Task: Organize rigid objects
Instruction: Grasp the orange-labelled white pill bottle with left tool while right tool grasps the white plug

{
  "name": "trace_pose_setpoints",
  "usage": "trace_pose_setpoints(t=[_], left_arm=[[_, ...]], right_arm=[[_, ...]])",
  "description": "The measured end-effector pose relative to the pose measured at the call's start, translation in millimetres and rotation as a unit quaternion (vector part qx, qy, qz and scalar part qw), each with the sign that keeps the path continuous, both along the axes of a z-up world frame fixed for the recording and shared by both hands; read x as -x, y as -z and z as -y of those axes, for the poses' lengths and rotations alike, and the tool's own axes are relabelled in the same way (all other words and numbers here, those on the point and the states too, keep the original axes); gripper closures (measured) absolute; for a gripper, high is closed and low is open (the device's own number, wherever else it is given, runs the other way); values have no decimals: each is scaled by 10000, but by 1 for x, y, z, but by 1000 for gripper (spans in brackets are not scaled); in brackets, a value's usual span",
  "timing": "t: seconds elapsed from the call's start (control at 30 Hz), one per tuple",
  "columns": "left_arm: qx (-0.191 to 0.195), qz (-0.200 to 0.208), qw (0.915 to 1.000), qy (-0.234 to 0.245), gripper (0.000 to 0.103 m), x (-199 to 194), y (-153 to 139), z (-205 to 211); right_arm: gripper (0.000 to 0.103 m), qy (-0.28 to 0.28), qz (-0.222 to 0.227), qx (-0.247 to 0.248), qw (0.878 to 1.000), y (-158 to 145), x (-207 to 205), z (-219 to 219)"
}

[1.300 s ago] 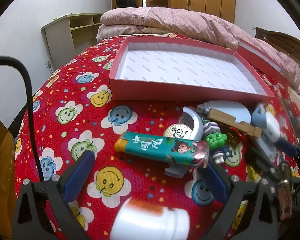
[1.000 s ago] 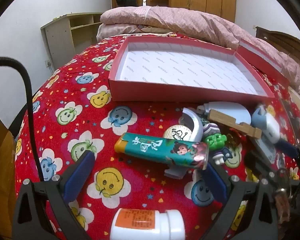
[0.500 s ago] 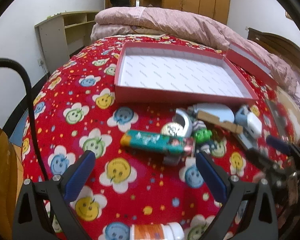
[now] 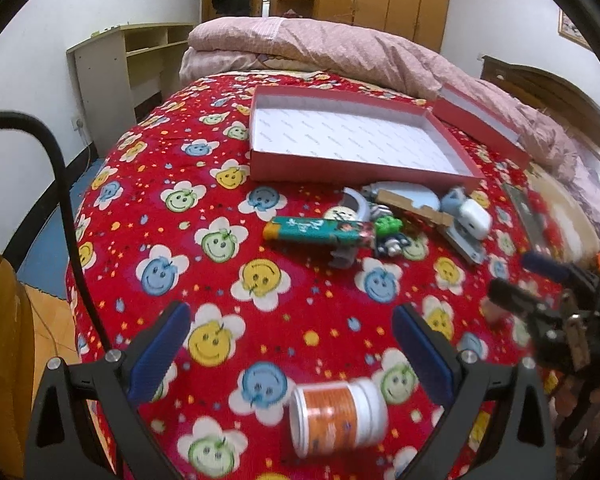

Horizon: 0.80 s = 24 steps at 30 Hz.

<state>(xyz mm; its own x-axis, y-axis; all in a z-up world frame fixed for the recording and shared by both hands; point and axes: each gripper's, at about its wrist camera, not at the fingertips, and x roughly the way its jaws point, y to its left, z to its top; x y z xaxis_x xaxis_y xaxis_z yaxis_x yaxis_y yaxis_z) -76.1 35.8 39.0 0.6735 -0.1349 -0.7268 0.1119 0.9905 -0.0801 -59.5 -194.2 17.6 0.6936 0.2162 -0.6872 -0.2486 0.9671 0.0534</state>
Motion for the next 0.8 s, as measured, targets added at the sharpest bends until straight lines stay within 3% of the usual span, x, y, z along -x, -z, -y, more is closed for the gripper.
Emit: trace_pose_setpoints(t=[0.5,0.8], left_arm=[[72,-410,9988,269,1,41,15,3],[-52,-397,9988,263,14,40,21,6]], right_arm=[[14,134,-502,-151,9985,16,21,13],[16,13,-485,-14,9988,22,24,3]])
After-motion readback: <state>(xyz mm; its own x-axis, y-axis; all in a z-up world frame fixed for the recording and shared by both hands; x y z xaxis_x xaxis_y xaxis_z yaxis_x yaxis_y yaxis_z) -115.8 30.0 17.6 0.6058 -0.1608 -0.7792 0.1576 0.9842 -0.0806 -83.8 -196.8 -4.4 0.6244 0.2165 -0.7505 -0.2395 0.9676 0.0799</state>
